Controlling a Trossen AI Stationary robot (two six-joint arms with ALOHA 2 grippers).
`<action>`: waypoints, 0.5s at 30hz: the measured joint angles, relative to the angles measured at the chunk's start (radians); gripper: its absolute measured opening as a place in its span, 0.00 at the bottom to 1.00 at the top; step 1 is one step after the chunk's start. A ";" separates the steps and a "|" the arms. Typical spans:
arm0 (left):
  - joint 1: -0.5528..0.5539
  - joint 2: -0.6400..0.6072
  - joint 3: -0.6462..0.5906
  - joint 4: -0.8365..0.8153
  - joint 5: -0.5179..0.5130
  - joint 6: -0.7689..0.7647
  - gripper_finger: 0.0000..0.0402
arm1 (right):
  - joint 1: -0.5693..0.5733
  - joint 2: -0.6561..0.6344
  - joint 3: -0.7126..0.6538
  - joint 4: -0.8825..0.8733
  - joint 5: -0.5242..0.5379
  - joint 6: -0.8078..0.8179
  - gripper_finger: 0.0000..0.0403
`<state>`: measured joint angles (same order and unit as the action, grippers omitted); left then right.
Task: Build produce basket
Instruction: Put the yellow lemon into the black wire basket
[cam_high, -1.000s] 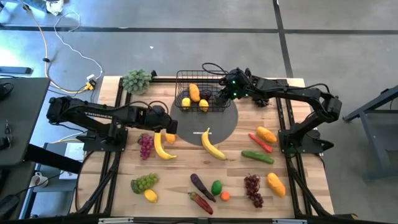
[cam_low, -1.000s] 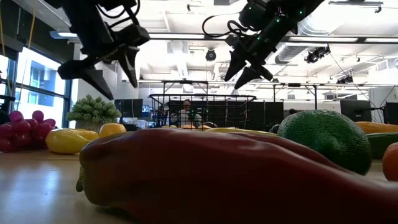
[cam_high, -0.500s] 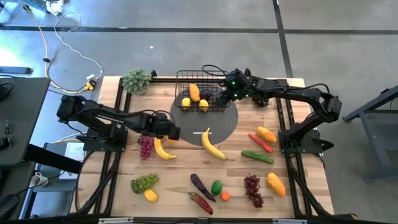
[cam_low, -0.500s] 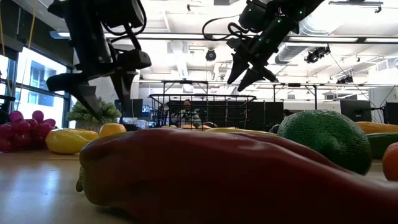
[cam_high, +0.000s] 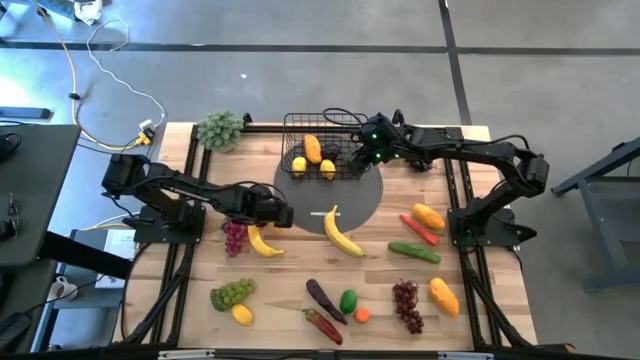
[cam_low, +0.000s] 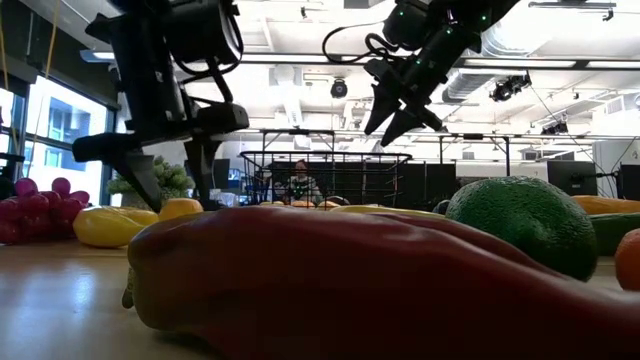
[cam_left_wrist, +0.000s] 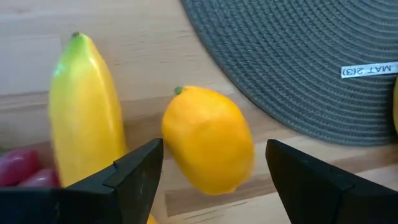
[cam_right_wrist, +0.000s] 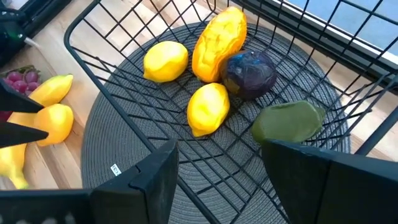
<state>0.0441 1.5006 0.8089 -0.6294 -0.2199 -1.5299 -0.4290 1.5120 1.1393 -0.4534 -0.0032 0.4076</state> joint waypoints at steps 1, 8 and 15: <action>0.000 0.011 0.000 0.008 0.000 -0.005 0.68 | 0.000 0.000 0.000 -0.001 0.000 -0.004 0.53; 0.002 0.066 0.000 0.007 0.019 -0.013 0.66 | 0.000 0.000 0.000 -0.007 0.000 -0.008 0.53; 0.002 0.079 0.000 0.012 0.015 0.007 0.53 | 0.000 0.000 0.000 -0.008 0.000 -0.023 0.53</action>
<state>0.0456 1.5798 0.8093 -0.6174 -0.2047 -1.5231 -0.4290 1.5120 1.1393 -0.4616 -0.0036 0.3847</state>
